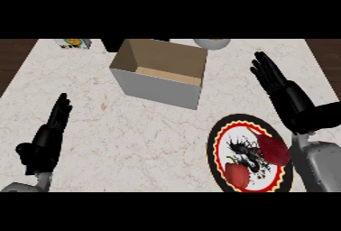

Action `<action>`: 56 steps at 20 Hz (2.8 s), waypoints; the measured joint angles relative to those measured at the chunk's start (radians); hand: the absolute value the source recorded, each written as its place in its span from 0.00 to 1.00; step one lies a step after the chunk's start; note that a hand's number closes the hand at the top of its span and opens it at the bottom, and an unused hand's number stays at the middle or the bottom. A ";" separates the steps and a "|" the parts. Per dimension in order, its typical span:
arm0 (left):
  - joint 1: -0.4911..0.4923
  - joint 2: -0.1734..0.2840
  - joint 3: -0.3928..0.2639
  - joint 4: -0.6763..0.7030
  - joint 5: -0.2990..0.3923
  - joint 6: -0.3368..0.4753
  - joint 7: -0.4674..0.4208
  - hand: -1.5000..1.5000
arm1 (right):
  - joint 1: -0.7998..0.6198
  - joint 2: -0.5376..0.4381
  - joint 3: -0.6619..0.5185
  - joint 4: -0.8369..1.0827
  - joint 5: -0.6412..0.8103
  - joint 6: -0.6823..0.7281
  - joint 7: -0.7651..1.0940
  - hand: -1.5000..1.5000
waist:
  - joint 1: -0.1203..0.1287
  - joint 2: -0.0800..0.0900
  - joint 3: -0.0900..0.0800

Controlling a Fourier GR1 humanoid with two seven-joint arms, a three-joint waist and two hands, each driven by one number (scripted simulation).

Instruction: Pick the pear from the plate and place it in the cardboard box

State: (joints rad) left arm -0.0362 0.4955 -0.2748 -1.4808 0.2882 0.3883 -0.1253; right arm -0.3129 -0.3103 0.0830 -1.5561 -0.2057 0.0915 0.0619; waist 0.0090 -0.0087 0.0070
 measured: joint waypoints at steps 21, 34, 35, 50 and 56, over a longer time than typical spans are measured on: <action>-0.232 0.083 -0.089 -0.055 -0.065 -0.256 -0.014 0.50 | -0.060 -0.429 -0.262 0.462 -0.011 0.636 -0.531 0.00 | 0.027 0.034 0.002; -0.257 0.060 -0.086 -0.018 -0.080 -0.274 -0.002 0.50 | -0.066 -0.633 0.072 0.312 0.392 0.464 -0.760 0.00 | 0.024 0.022 -0.003; -0.258 0.064 -0.078 -0.010 -0.079 -0.280 -0.004 0.50 | -0.058 -0.642 0.097 0.302 0.418 0.443 -0.779 0.00 | 0.020 0.020 -0.004; -0.229 0.031 -0.024 -0.015 -0.120 -0.313 0.009 0.50 | -0.084 -0.657 0.305 0.309 0.574 0.375 -0.793 0.00 | 0.000 0.011 -0.007; -0.224 0.004 0.016 -0.016 -0.154 -0.345 0.019 0.50 | -0.089 -0.601 0.302 0.330 0.641 0.349 -0.777 0.00 | -0.004 0.009 -0.007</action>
State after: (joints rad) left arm -0.2604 0.4998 -0.2590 -1.4971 0.1341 0.0435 -0.1068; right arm -0.4014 -0.9112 0.3847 -1.2257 0.4348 0.4405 -0.7147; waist 0.0050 0.0008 0.0001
